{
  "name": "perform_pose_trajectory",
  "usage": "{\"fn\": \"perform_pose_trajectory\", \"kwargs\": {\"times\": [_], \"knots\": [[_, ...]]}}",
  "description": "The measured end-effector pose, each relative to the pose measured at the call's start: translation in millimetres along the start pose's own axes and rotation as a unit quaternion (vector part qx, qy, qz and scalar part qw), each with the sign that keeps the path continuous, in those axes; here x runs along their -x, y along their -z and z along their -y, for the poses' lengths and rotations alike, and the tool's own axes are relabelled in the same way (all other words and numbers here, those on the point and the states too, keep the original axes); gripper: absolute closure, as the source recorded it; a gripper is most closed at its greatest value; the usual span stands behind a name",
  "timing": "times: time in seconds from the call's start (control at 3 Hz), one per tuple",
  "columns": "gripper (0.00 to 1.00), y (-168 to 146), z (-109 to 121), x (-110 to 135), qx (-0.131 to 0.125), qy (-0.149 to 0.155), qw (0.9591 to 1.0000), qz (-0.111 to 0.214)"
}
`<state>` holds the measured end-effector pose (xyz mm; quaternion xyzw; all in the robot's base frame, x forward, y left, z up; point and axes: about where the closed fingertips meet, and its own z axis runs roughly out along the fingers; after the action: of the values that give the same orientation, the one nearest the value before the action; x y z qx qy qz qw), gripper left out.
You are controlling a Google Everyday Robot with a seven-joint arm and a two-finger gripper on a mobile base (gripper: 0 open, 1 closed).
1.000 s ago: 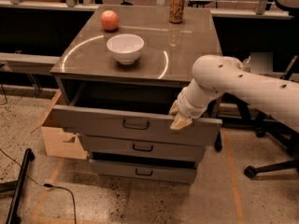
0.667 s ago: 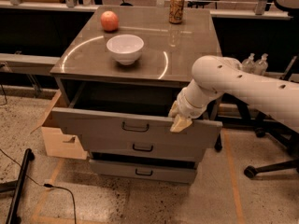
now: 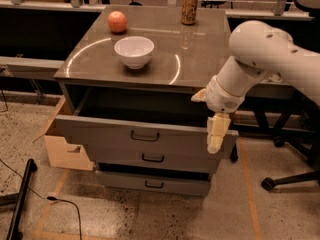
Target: Open top drawer
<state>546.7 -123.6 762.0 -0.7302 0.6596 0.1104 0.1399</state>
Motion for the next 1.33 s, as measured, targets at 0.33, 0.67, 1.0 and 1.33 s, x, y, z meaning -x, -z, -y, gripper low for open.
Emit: {"fn": "perform_pose_trajectory", "kwargs": {"times": [0.33,0.67,1.0,1.33], "knots": [[0.23,29,-22,3,0.025,-0.015,0.9995,0.010],[0.47,43,-35,4,0.038,-0.022,0.9989,0.014],[0.69,50,-39,8,0.022,-0.024,0.9993,0.017],[0.93,45,-27,8,-0.025,-0.035,0.9991,0.007]]}}
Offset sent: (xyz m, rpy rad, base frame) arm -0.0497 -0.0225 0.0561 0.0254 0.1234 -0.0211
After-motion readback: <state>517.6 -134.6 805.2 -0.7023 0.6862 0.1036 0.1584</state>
